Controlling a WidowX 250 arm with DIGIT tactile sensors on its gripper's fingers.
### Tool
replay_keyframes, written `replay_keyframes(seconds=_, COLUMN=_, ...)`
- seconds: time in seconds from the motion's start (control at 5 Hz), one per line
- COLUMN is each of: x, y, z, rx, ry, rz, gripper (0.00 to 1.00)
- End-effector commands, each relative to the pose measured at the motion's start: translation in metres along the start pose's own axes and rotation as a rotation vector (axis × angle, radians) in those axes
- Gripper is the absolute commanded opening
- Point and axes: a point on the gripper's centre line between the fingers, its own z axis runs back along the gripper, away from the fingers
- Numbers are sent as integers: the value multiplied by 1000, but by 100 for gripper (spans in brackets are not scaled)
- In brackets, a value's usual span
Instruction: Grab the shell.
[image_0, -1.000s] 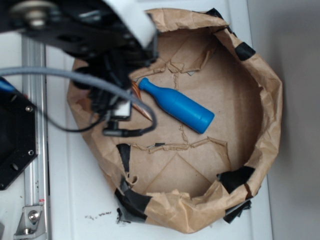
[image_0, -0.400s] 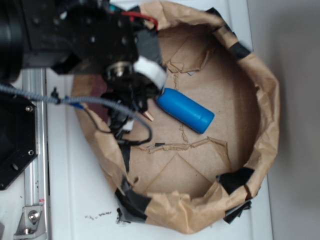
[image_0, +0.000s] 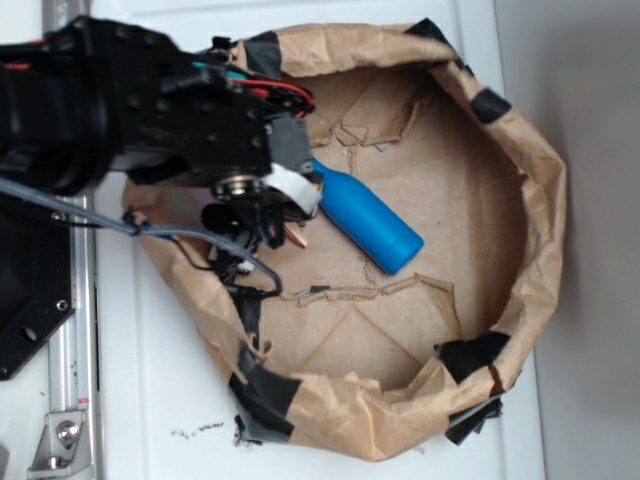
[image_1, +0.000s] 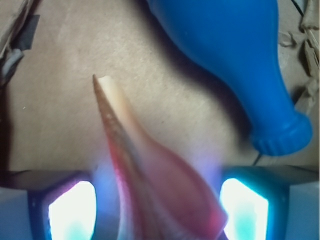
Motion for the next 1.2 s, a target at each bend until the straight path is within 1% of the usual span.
replay_keyframes(seconds=0.0, x=-1, y=12, z=-11, rx=52, ry=-2, rz=61, gripper=0)
replay_keyframes(seconds=0.2, x=0, y=12, z=-4, rx=87, ry=-9, rz=52, gripper=0)
replay_keyframes(seconds=0.4, x=2, y=18, z=23, rx=124, ry=-39, rz=63, gripper=0)
replay_keyframes(seconds=0.6, x=15, y=19, z=72, rx=134, ry=-159, rz=120, gripper=0)
replay_keyframes(seconds=0.8, x=33, y=11, z=124, rx=66, ry=-257, rz=224, gripper=0)
replay_keyframes(seconds=1.0, x=46, y=3, z=151, rx=32, ry=-274, rz=284, gripper=0)
